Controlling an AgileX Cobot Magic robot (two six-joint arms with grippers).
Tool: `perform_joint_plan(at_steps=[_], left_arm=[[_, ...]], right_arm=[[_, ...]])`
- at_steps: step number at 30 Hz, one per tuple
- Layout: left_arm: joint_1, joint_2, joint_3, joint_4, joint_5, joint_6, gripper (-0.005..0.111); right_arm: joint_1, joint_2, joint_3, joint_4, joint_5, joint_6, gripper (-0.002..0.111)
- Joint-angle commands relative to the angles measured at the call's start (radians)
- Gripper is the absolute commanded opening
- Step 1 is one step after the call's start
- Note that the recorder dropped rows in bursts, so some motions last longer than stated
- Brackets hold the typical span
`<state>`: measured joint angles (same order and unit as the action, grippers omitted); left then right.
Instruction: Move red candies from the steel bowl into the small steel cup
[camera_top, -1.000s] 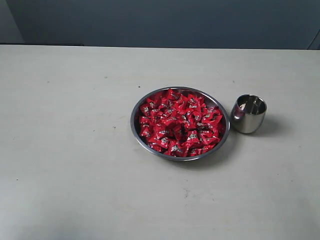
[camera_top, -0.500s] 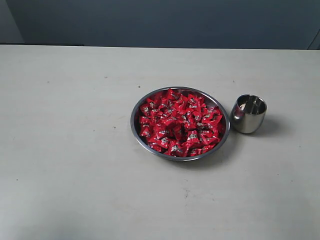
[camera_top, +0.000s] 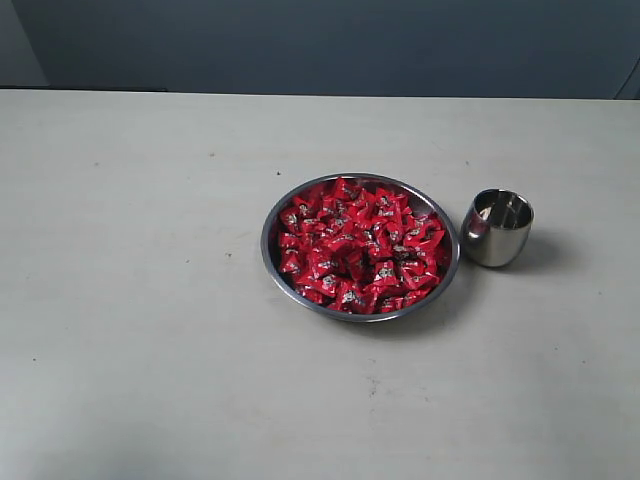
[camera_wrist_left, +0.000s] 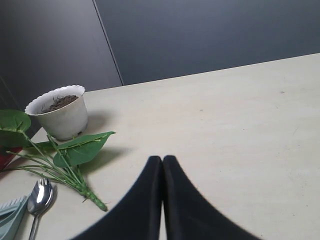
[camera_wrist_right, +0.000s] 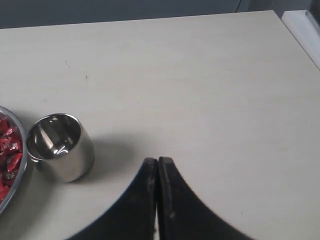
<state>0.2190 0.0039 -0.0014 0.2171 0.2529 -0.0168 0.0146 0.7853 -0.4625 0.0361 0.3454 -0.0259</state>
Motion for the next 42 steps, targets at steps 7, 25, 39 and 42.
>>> perform_joint_plan(at_steps=[7,25,39,42], left_arm=[[-0.003,-0.004,0.001,0.004,-0.013,-0.002,0.000],[-0.003,-0.004,0.001,0.004,-0.013,-0.002,0.000],[-0.003,-0.004,0.001,0.004,-0.013,-0.002,0.000],[-0.003,-0.004,0.001,0.004,-0.013,-0.002,0.000]], right_arm=[[-0.003,0.005,-0.006,0.000,-0.064,0.001,0.000],[0.124,0.067,-0.004,0.403,0.061,-0.207,0.000],[0.331,0.451,-0.155,0.785,0.182,-0.719,0.004],[0.359,0.566,-0.237,0.785,0.230,-0.760,0.011]])
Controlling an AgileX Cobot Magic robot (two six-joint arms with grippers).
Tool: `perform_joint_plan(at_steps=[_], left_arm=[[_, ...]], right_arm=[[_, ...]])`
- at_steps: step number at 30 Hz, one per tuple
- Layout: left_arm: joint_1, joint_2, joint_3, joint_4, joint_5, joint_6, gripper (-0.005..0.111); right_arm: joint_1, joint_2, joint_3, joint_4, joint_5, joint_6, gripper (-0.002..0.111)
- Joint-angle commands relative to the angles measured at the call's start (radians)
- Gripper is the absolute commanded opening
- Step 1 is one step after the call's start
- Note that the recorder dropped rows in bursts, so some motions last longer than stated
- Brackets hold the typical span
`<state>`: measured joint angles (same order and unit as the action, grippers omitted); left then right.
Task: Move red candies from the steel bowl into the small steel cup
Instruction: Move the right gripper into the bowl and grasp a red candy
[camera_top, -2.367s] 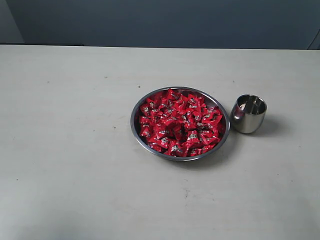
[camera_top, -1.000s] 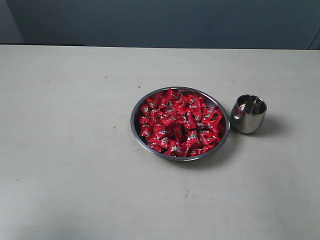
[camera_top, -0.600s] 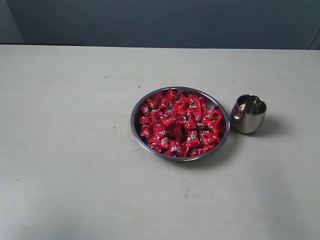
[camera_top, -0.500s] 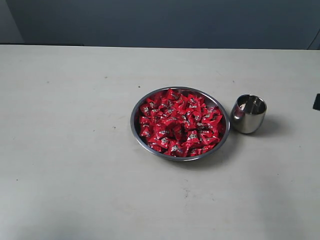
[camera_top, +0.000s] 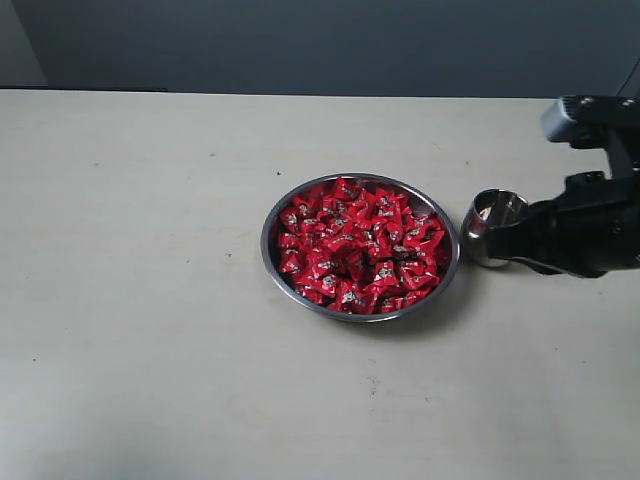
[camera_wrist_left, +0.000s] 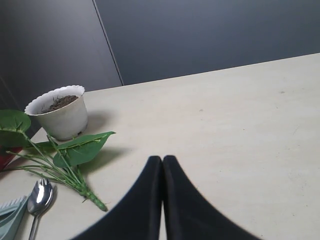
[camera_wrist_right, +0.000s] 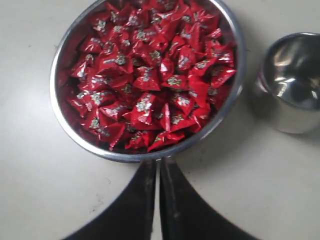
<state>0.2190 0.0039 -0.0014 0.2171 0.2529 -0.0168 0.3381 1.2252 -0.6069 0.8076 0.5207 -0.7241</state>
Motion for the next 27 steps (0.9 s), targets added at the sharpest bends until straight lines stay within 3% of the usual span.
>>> perform_joint_plan(at_steps=[1,8,27], left_arm=[[-0.003,-0.004,0.001,0.004,-0.013,-0.002,0.000],[-0.003,-0.004,0.001,0.004,-0.013,-0.002,0.000],[-0.003,-0.004,0.001,0.004,-0.013,-0.002,0.000]], right_arm=[[0.046,0.167,-0.125,0.013,0.075,-0.065,0.015],[0.105,0.419,-0.321,0.013,0.133,-0.065,0.034],[0.112,0.735,-0.473,0.005,0.156,-0.063,0.036]])
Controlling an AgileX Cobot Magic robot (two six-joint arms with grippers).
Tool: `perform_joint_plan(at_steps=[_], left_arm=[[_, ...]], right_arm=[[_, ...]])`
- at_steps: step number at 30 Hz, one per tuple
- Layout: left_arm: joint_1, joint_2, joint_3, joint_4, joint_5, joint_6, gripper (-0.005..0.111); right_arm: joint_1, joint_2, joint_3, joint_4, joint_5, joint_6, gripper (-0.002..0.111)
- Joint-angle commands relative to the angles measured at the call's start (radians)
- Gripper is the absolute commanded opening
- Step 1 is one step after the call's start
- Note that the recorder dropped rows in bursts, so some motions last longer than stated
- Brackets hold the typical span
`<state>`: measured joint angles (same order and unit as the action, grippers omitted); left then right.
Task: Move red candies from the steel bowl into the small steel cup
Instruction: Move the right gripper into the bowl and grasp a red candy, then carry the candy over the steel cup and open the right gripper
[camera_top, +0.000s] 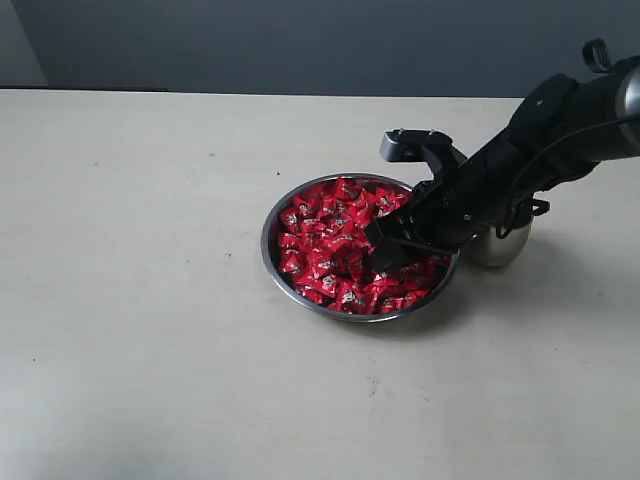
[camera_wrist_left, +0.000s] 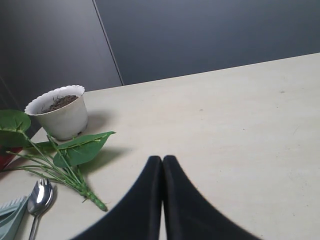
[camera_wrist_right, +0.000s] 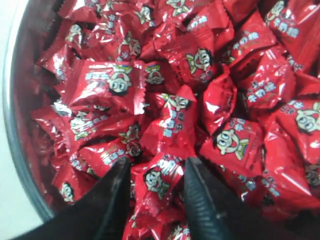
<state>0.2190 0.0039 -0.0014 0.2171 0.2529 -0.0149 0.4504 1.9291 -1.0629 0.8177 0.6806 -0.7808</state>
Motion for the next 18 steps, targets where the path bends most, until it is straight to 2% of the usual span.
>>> perform_joint_plan(at_steps=[1,6,8,11,18], left_arm=[[-0.003,-0.004,0.001,0.004,-0.013,-0.004,0.000],[-0.003,-0.004,0.001,0.004,-0.013,-0.004,0.000],[-0.003,-0.004,0.001,0.004,-0.013,-0.004,0.000],[-0.003,-0.004,0.001,0.004,-0.013,-0.004,0.000],[-0.003,-0.004,0.001,0.004,-0.013,-0.004,0.000]], right_arm=[[0.000,0.038,-0.020,-0.005,-0.006,-0.004,0.036],[0.000,0.063,-0.020,-0.005,-0.015,-0.004,0.033],[0.000,0.063,-0.020,-0.005,-0.011,-0.004,0.024],[0.000,0.059,-0.020,0.001,0.005,-0.004,-0.001],[0.000,-0.013,-0.020,0.001,0.051,0.015,0.000]])
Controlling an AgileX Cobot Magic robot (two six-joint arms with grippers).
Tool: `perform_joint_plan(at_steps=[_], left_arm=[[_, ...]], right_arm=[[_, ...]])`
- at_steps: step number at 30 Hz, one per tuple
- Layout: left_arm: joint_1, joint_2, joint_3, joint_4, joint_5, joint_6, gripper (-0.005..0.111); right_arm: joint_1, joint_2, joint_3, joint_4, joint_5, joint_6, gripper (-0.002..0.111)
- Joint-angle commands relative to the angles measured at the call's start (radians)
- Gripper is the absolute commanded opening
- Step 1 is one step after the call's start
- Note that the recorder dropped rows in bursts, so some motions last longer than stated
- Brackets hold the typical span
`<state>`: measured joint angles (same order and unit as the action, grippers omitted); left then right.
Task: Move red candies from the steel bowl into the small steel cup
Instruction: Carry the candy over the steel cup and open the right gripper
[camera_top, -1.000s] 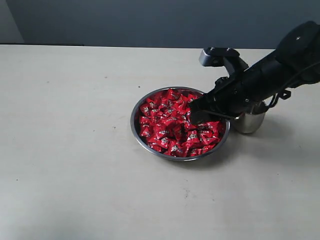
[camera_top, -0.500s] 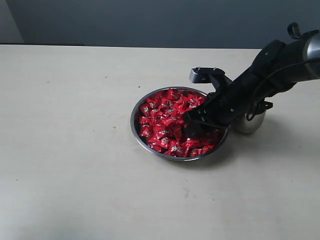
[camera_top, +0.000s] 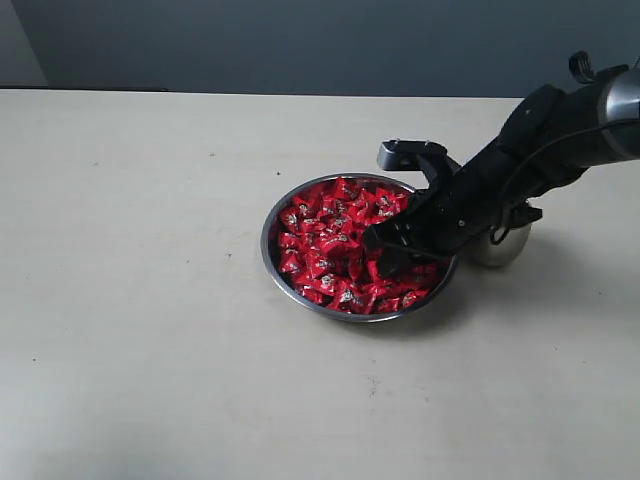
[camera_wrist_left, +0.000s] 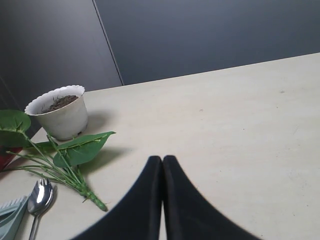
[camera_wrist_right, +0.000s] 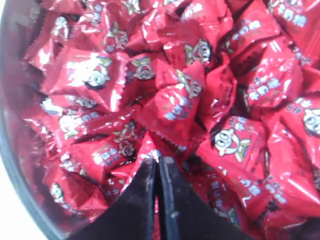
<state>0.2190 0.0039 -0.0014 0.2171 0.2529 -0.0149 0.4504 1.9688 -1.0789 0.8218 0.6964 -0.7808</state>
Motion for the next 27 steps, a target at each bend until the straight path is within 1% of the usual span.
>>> perform_joint_plan(at_steps=[1,6,9,12,15,16,20,23,27], left_arm=[[-0.003,-0.004,0.001,0.004,-0.013,-0.004,0.000],[-0.003,-0.004,0.001,0.004,-0.013,-0.004,0.000],[-0.003,-0.004,0.001,0.004,-0.013,-0.004,0.000],[-0.003,-0.004,0.001,0.004,-0.013,-0.004,0.000],[-0.003,-0.004,0.001,0.004,-0.013,-0.004,0.000],[-0.003,-0.004,0.001,0.004,-0.013,-0.004,0.000],[-0.003,-0.004,0.001,0.004,-0.013,-0.004,0.000],[-0.003,-0.004,0.001,0.004,-0.013,-0.004,0.000],[-0.003,-0.004,0.001,0.004,-0.013,-0.004,0.000]], right_arm=[[0.000,-0.068,-0.004,-0.003,0.046,0.018,0.000],[0.000,-0.143,-0.004,-0.013,0.065,0.022,0.000],[-0.011,-0.198,-0.004,-0.064,0.065,0.057,0.000],[-0.047,-0.242,-0.004,-0.153,0.048,0.116,0.000],[-0.106,-0.266,-0.004,-0.241,0.036,0.176,0.000],[-0.151,-0.268,-0.004,-0.287,0.028,0.215,0.000],[-0.210,-0.247,-0.004,-0.327,0.015,0.238,0.000],[-0.228,-0.206,-0.004,-0.327,-0.017,0.238,0.000],[-0.230,-0.150,-0.004,-0.375,-0.069,0.240,0.001]])
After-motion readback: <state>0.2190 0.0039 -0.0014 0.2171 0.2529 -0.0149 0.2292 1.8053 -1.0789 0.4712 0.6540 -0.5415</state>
